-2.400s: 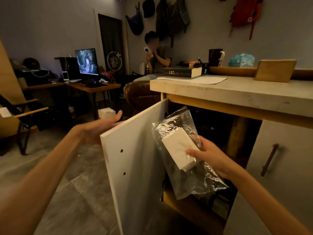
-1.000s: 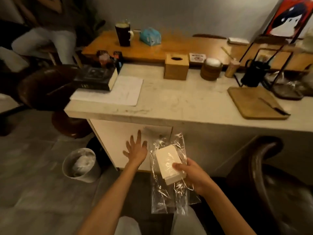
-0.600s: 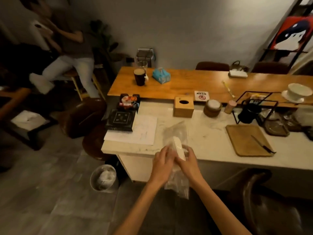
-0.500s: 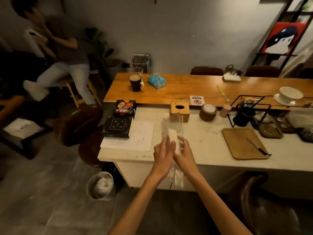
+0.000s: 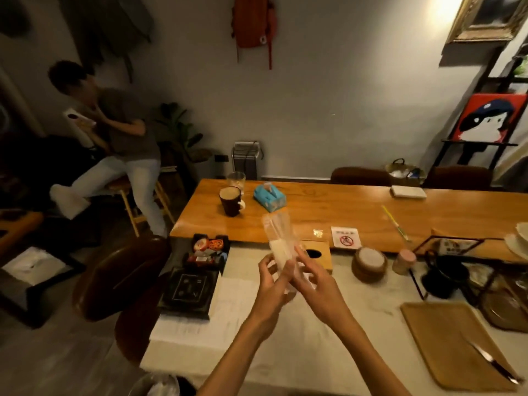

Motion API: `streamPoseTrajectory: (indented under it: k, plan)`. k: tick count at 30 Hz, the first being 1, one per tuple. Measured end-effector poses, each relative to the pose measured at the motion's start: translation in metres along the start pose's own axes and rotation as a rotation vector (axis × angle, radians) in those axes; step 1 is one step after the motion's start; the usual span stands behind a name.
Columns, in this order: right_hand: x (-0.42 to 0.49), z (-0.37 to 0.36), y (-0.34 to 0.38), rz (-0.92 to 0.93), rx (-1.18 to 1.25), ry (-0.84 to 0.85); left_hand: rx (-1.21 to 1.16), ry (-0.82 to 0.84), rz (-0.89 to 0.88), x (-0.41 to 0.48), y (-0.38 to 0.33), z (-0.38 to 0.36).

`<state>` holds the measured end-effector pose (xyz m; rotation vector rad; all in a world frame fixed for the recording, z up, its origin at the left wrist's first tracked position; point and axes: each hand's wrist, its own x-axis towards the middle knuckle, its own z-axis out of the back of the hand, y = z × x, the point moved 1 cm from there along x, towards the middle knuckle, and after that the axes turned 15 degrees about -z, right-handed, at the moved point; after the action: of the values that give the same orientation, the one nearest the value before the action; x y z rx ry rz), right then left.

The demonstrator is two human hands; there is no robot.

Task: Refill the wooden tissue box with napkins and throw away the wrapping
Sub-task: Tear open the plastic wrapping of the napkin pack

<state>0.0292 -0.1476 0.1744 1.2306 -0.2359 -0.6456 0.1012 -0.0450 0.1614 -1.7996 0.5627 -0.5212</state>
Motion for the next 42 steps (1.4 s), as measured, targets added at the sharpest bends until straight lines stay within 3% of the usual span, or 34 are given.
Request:
streamPoseTrajectory:
  k: [3, 7, 13, 17, 20, 22, 25, 28, 30, 32, 42]
  plan:
    - [0.028, 0.004, 0.013, -0.029, 0.047, 0.080, -0.130, -0.128, 0.085, 0.026, 0.000, 0.015]
    - [0.063, 0.013, 0.031, -0.069, 0.113, 0.003, -0.333, -0.177, 0.183, 0.048, 0.013, 0.030]
    - [0.091, 0.043, 0.076, -0.060, -0.268, -0.108, -0.410, -0.177, 0.370, 0.065, 0.046, 0.047]
    - [0.089, 0.060, 0.103, -0.053, -0.392, -0.158, -0.414, -0.190, 0.447, 0.081, 0.059, 0.059]
    - [0.090, 0.071, 0.122, -0.065, -0.483, -0.152, -0.108, -0.288, 0.352, 0.095, 0.046, 0.068]
    - [0.093, 0.076, 0.130, -0.060, -0.512, -0.115, 0.102, -0.287, 0.042, 0.105, 0.017, 0.066]
    - [0.095, 0.077, 0.139, -0.050, -0.597, -0.041, 0.442, -0.059, -0.588, 0.121, -0.042, 0.049]
    - [0.099, 0.076, 0.144, 0.017, -0.750, -0.028, 1.128, 0.412, -0.990, 0.151, -0.090, 0.018]
    - [0.101, 0.082, 0.144, 0.059, -0.837, -0.034, 1.376, 0.718, -0.968, 0.174, -0.107, -0.003]
    - [0.100, 0.096, 0.141, 0.059, -0.859, -0.040, 1.371, 0.848, -0.826, 0.190, -0.121, -0.020]
    - [0.104, 0.193, 0.117, 0.167, -0.800, -0.056, 1.319, 0.878, -0.625, 0.201, -0.134, -0.105]
